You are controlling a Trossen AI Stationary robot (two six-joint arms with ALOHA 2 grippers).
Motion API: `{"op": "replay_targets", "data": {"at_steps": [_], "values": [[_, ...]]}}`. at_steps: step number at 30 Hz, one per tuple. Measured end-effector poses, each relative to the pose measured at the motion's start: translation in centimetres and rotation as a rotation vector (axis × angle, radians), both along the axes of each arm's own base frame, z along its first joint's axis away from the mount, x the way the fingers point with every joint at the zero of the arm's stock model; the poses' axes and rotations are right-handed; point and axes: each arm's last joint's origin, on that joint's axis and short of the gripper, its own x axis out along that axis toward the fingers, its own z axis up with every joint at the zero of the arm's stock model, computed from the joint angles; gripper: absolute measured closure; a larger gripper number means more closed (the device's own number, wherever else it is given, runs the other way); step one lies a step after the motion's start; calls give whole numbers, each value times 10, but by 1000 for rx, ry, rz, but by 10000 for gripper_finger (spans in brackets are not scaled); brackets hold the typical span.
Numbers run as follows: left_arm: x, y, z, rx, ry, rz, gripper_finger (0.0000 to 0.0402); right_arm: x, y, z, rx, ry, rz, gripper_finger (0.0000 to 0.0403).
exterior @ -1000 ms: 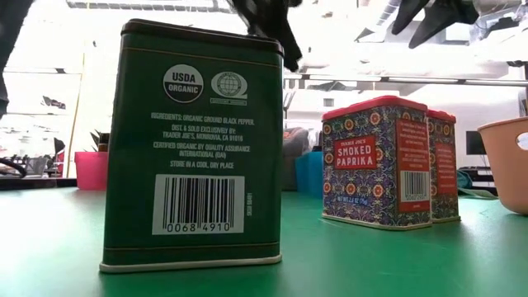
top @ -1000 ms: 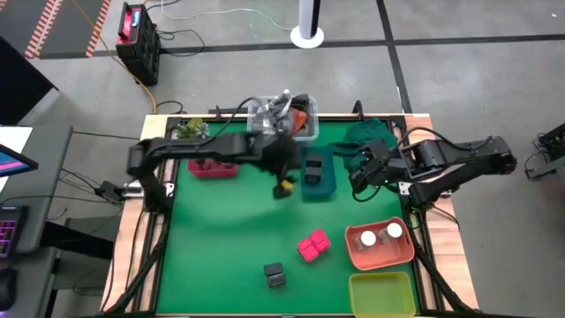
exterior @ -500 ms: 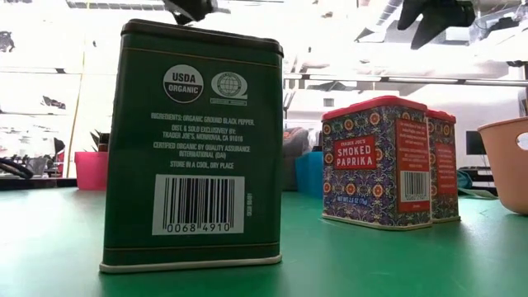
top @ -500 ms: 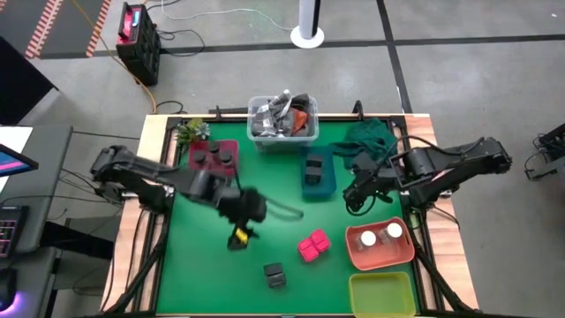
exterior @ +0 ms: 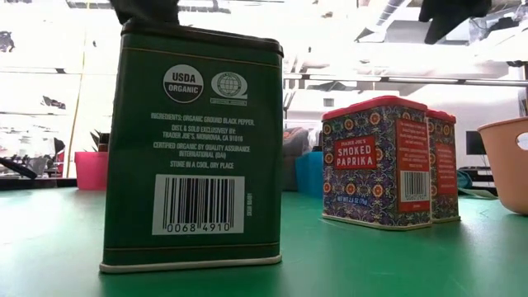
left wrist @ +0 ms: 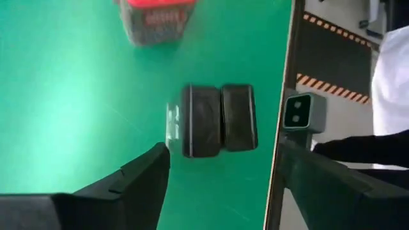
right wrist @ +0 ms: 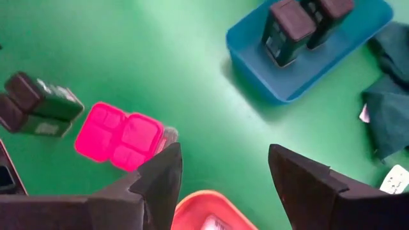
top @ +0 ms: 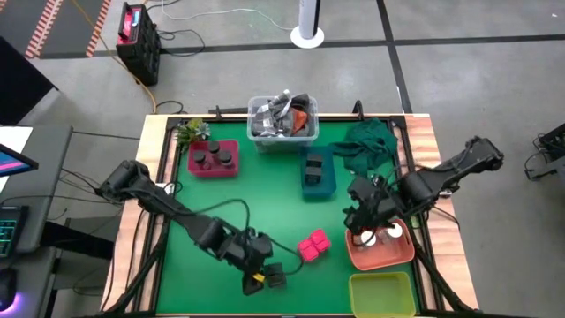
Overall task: Sort spices by type
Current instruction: Put the black seasoning can into the blue bin
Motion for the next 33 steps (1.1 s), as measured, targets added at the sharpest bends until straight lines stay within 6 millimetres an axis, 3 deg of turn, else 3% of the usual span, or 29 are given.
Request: {"op": "replay_targets", "data": {"at_steps": [6, 13, 21, 33], "values": [[9, -16, -26, 69, 33, 68, 107, 2, 20, -10, -8, 28, 19, 143], [5, -14, -30, 208, 17, 89, 107, -3, 30, -10, -19, 1, 16, 143], [8, -15, -28, 246, -29, 52, 107, -4, 31, -10, -19, -6, 14, 143], [15, -13, -49, 270, 32, 54, 107, -3, 31, -10, -12, -14, 11, 143]]}}
